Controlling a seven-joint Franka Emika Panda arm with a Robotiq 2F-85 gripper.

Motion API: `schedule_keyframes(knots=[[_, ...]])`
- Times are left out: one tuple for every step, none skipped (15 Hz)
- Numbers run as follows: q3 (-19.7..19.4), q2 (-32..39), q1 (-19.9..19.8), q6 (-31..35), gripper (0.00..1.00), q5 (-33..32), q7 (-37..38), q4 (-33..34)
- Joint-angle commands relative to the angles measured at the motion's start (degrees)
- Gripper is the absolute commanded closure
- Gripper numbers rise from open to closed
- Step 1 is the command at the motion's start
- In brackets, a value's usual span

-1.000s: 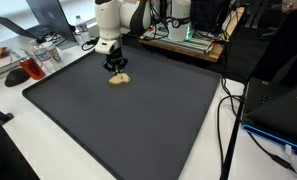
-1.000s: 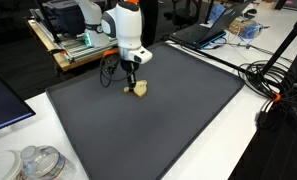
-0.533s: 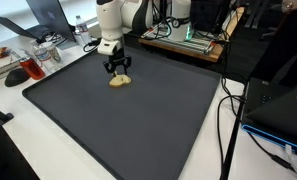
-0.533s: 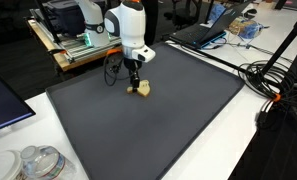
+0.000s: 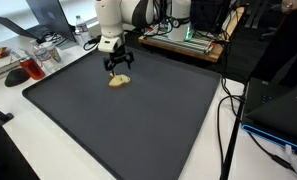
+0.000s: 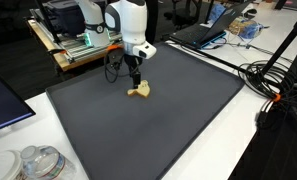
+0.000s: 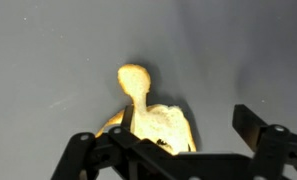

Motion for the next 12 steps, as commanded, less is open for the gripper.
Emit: schedule_keyframes(knots=[[1.0, -2.7, -0.9, -2.4, 0.0, 2.1, -1.7, -0.6], [0.4, -2.7, -0.5, -3.6, 0.0, 2.0, -0.3, 0.6], [0.2, -2.7, -0.6, -4.8, 0.0, 2.8, 0.3, 1.8], [-0.1, -2.7, -0.6, -6.3, 0.0, 3.8, 1.6, 3.2], [0.8, -2.7, -1.7, -9.0, 0.0, 6.6, 0.7, 4.6], [0.6, -2.6, -1.9, -11.3, 0.0, 8.9, 1.9, 6.4], [0.3, -2.3, -2.1, -13.4, 0.0, 10.6, 2.1, 8.3], [-1.5, -1.7, -1.1, -14.8, 0.0, 9.5, 4.9, 10.3], [-0.7, -1.3, -2.2, -16.7, 0.0, 11.6, 2.9, 12.1], [-0.7, -0.9, -2.8, -18.7, 0.0, 12.8, 2.4, 14.0], [-0.9, -0.5, -3.1, -20.5, 0.0, 13.5, 2.1, 15.7], [-0.7, 0.2, -3.8, -21.9, 0.0, 14.6, 0.5, 17.3]])
